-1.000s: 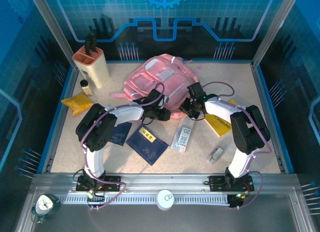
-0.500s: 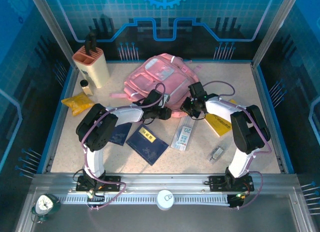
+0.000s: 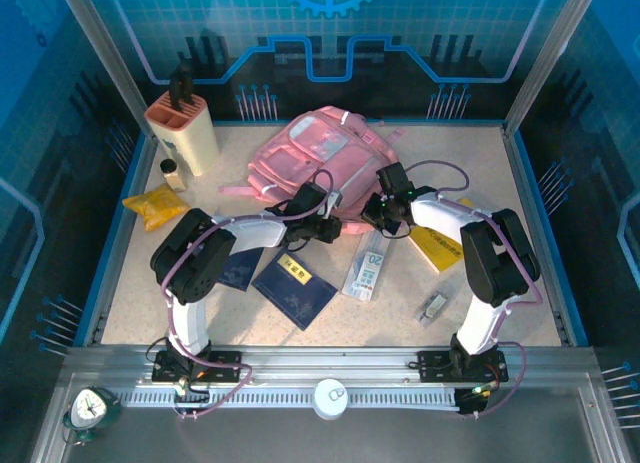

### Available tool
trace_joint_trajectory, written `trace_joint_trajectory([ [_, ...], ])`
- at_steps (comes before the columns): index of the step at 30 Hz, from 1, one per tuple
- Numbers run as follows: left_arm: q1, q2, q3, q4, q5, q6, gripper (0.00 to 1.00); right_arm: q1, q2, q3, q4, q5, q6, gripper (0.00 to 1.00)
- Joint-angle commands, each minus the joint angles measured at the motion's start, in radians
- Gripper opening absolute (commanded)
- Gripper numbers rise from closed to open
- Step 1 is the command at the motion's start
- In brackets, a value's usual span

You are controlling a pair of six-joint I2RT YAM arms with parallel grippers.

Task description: Pack the student bag

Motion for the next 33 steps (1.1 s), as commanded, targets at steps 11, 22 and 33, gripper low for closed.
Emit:
trace_joint_trajectory([
  [11,0.006,-0.069,0.018,-0.239,-0.246,0.039,0.0,-0.043,-0.004,0.029,-0.047,0.073,-0.032,0.0],
  [22,0.105,-0.084,0.049,-0.303,-0.318,0.049,0.0,-0.054,-0.034,0.06,-0.119,0.131,-0.05,0.0],
  [33,0.078,-0.156,0.012,-0.313,-0.101,-0.048,0.0,-0.044,-0.093,0.034,-0.065,0.082,-0.084,0.0],
])
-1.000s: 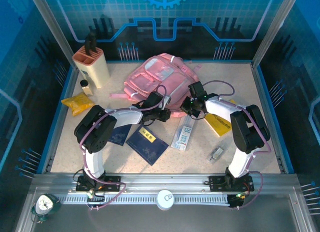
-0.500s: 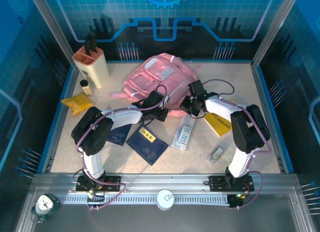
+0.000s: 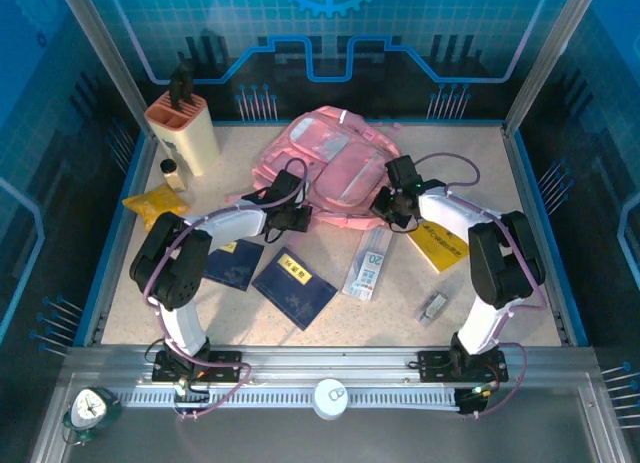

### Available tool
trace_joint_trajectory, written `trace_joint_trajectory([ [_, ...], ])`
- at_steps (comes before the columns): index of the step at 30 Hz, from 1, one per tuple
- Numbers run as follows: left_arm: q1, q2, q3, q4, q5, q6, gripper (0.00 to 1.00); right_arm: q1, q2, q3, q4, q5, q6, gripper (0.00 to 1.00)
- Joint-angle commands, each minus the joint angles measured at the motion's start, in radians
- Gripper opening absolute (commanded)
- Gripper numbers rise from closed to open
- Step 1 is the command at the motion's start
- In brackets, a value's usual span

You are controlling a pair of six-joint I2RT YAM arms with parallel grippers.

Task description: Pack the student bag

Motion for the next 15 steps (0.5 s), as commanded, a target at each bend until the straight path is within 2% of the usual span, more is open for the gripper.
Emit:
trace_joint_trajectory([
  [1,-0.05,-0.067,-0.014,-0.033,0.079,-0.105,0.05,0.008,-0.068,-0.011,0.022,-0.002,-0.031,0.0],
  [5,-0.097,-0.099,-0.059,0.085,0.156,-0.327,0.22,0.018,-0.094,-0.028,0.025,-0.027,-0.016,0.0],
  [8,-0.1,-0.083,-0.099,0.214,0.23,-0.474,0.29,0.002,-0.105,-0.05,0.056,-0.046,-0.019,0.0],
  [13,-0.126,-0.043,-0.072,0.246,0.252,-0.468,0.4,-0.014,-0.098,-0.033,0.065,-0.093,-0.063,0.0],
  [15,-0.122,-0.02,-0.093,0.299,0.268,-0.531,0.43,-0.02,-0.106,-0.046,0.085,-0.097,-0.062,0.0],
])
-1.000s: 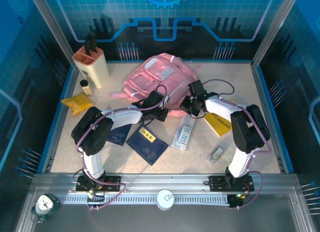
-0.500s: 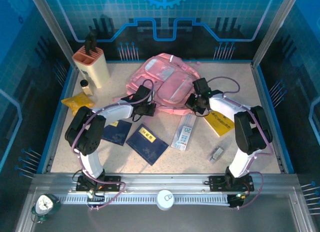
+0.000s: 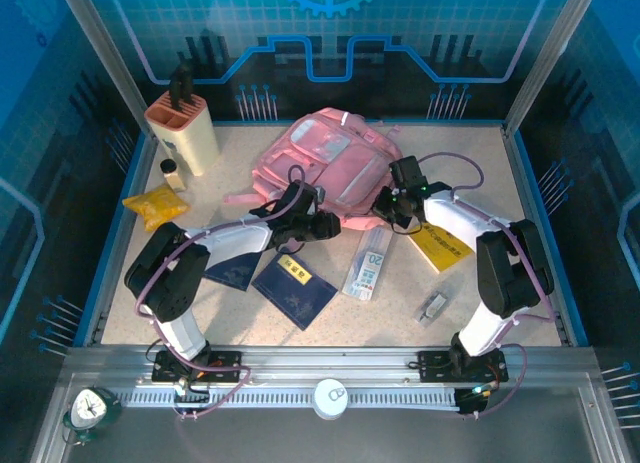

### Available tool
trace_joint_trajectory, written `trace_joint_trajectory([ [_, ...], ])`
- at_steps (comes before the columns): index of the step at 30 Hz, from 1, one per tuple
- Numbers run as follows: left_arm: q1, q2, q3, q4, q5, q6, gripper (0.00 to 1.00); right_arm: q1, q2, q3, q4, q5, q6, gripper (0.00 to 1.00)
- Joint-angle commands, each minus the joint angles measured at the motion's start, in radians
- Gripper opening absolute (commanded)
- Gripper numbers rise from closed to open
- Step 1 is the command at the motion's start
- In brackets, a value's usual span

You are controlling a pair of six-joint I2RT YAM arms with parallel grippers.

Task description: Pack the student bag

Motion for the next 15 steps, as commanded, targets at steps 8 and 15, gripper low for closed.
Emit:
trace_joint_trajectory([
  [8,-0.001,0.051,-0.137,0.47,-0.009,-0.378,0.47,-0.025,-0.04,-0.034,0.12,-0.081,-0.01,0.0],
  [15,-0.012,0.137,-0.186,0.711,-0.013,-0.541,0.46,-0.034,-0.045,-0.045,0.14,-0.095,-0.001,0.0],
])
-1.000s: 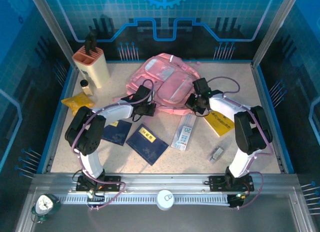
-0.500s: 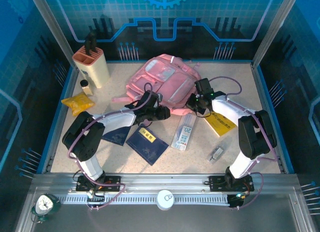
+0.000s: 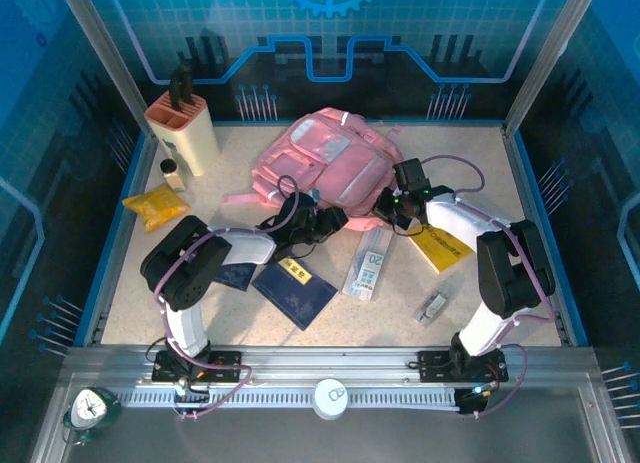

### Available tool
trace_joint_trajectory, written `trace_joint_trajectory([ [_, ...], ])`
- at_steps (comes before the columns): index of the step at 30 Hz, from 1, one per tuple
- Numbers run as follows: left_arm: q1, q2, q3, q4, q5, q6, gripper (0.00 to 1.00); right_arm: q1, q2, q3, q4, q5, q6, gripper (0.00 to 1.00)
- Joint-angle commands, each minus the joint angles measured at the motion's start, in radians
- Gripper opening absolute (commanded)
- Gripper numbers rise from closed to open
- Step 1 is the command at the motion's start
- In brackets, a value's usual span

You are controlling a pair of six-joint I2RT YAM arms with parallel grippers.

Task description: Pack the student bag

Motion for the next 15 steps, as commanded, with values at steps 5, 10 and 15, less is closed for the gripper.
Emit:
trace_joint_trajectory([
  [5,-0.012,0.047,-0.041,0.191,-0.055,-0.138,0.47,-0.025,-0.046,-0.012,0.08,-0.041,0.002,0.0],
  [10,-0.019,0.081,-0.019,0.256,-0.069,-0.149,0.44,-0.026,-0.045,-0.015,0.091,-0.047,0.01,0.0],
  [15,-0.029,0.099,-0.005,0.311,-0.098,-0.16,0.37,-0.026,-0.043,-0.018,0.099,-0.051,0.014,0.0],
])
